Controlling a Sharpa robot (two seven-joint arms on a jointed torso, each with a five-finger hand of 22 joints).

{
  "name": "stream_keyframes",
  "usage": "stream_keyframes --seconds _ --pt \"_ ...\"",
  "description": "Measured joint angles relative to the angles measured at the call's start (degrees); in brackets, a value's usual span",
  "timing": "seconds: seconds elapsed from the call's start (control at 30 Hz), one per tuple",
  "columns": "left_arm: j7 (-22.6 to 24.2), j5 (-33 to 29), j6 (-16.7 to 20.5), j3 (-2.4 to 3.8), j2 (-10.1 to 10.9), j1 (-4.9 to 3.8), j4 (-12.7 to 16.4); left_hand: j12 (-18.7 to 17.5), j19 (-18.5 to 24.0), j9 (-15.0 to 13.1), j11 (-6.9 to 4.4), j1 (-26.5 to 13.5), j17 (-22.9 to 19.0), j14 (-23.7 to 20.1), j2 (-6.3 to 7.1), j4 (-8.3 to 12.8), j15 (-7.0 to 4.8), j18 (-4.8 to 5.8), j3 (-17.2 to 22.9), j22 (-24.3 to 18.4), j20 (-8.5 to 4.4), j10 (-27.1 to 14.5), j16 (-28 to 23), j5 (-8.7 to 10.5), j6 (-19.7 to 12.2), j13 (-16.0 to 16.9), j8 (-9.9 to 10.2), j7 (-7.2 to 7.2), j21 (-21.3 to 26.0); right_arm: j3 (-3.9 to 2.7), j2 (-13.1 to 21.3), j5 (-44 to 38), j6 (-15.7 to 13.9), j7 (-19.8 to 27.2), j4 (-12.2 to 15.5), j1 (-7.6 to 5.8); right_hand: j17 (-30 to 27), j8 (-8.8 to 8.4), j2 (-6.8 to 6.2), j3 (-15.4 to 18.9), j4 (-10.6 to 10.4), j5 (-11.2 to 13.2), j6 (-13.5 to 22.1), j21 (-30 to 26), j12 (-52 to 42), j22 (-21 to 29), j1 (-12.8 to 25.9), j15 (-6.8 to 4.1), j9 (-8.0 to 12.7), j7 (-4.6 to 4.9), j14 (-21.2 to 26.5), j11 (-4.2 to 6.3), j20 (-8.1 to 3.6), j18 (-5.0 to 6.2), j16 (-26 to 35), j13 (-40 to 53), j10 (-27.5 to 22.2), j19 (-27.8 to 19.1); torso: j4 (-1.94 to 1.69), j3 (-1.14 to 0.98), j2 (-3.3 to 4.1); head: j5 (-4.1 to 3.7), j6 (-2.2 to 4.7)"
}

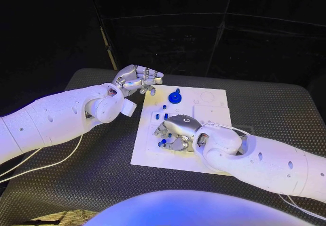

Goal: Assemble the parts on the task board

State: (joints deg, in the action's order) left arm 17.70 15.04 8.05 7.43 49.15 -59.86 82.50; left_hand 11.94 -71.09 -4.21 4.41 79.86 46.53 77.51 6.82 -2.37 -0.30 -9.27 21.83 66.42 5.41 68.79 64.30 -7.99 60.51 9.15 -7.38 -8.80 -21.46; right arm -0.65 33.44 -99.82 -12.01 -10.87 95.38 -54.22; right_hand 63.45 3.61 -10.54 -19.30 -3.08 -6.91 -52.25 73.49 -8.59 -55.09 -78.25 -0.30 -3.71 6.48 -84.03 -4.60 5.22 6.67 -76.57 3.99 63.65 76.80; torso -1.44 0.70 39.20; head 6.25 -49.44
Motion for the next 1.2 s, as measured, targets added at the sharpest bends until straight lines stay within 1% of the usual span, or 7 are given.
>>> stream_keyframes --seconds 0.3,0.4,0.47,0.73,0.8,0.9,1.2 --pt "-0.16 0.0 -0.18 0.0 0.02 0.0 -0.02 0.0 0.0 -0.01 0.0 0.0 -0.05 0.0 0.0 0.16 0.0 0.0 -0.16 0.0 0.0 0.0 0.0 0.0 0.0 0.0 0.0 0.0 0.0 0.0 0.26 -0.36 0.12 -0.27 0.14 0.0 0.12 0.0 0.03 1.09 0.33 -0.29 0.22 0.0 -1.01 -0.19 -0.03 0.0 -0.19 0.18 0.0 0.22 0.0 0.0 0.0 0.08 -0.19 0.0 0.0 0.0 -0.01 -0.02 -0.01" --pt "-0.19 0.0 -0.22 0.0 0.03 0.0 -0.02 0.0 0.0 -0.01 0.0 0.0 -0.05 0.0 0.0 0.16 0.0 0.0 -0.16 0.0 0.0 0.0 0.0 0.0 0.0 -0.01 0.0 0.0 0.0 0.0 0.29 -0.42 0.14 -0.27 0.17 0.0 0.31 0.19 1.02 1.09 0.33 -0.29 -0.37 0.0 -1.92 -0.67 -1.02 -0.03 -0.2 0.49 0.03 0.79 0.0 -0.01 -0.07 0.26 0.96 0.0 0.0 0.0 -0.01 -0.03 -0.01" --pt "-0.21 0.0 -0.25 0.0 0.03 0.0 -0.02 0.0 0.0 -0.01 0.0 0.0 -0.05 0.0 0.0 0.16 0.0 0.0 -0.16 0.01 0.0 0.0 0.0 0.0 0.0 -0.01 0.0 0.0 0.0 0.0 0.29 -0.45 0.14 -0.22 0.2 0.0 0.45 0.22 1.47 0.75 0.67 -0.29 -0.54 0.0 -2.22 -0.94 -1.48 -0.44 -0.25 0.5 -0.01 0.97 -0.01 -0.01 -0.3 0.26 1.88 0.01 0.0 0.0 -0.01 -0.03 -0.01" --pt "-0.29 0.0 -0.31 0.0 0.05 0.0 -0.01 0.0 0.0 -0.01 0.0 0.0 -0.05 0.0 0.0 0.16 0.0 0.0 -0.16 0.01 0.0 0.0 0.0 0.0 0.0 -0.01 0.0 0.0 0.0 0.0 0.45 -0.52 0.37 -0.16 0.28 0.0 0.96 0.21 1.97 -0.17 1.59 -0.29 -1.21 0.35 -2.89 -1.64 -1.98 -1.08 -0.25 0.38 0.0 1.86 -0.52 0.0 -0.57 0.43 4.54 0.51 0.0 0.0 -0.01 0.01 -0.03" --pt "-0.3 0.0 -0.32 0.0 0.05 0.0 -0.01 0.0 0.0 -0.01 0.0 0.0 -0.05 0.0 0.0 0.16 0.0 0.0 -0.16 0.01 0.0 0.0 0.0 0.0 0.0 -0.01 0.0 0.0 0.0 0.0 0.47 -0.52 0.43 -0.16 0.29 0.0 1.1 0.21 2.23 -0.35 1.77 -0.29 -1.4 0.61 -2.89 -1.81 -2.23 -1.16 -0.25 0.57 0.08 2.05 -0.64 0.0 -0.57 0.47 4.75 0.64 0.0 -0.01 -0.01 0.01 -0.04" --pt "-0.32 0.0 -0.34 -0.01 0.05 0.0 -0.01 0.0 0.0 -0.02 0.0 0.0 -0.04 0.0 0.0 0.16 0.0 0.0 -0.16 0.01 0.0 0.0 0.0 0.0 0.0 -0.01 0.0 0.0 0.0 0.0 0.48 -0.53 0.43 -0.12 0.33 0.0 1.21 0.21 2.45 -0.58 2.0 -0.29 -1.61 0.61 -2.89 -1.93 -2.45 -1.16 -0.25 0.37 0.08 2.16 -0.72 0.0 -0.57 0.48 5.27 0.72 0.0 -0.01 -0.01 0.02 -0.04" --pt "-0.4 0.0 -0.39 -0.01 0.02 0.0 -0.04 0.0 0.0 -0.02 0.0 0.0 -0.04 0.0 0.0 0.16 0.0 0.0 -0.16 0.02 0.0 0.0 0.0 0.0 0.0 -0.02 0.0 0.0 0.0 0.0 0.23 -0.46 0.31 0.29 0.38 0.0 1.21 0.21 2.51 -0.72 2.15 -0.29 -1.79 0.61 -2.89 -2.08 -2.51 -1.16 -0.24 0.54 0.08 2.05 -0.72 -0.01 -0.57 0.53 5.56 0.72 0.0 -0.02 0.01 -0.05 -0.04"
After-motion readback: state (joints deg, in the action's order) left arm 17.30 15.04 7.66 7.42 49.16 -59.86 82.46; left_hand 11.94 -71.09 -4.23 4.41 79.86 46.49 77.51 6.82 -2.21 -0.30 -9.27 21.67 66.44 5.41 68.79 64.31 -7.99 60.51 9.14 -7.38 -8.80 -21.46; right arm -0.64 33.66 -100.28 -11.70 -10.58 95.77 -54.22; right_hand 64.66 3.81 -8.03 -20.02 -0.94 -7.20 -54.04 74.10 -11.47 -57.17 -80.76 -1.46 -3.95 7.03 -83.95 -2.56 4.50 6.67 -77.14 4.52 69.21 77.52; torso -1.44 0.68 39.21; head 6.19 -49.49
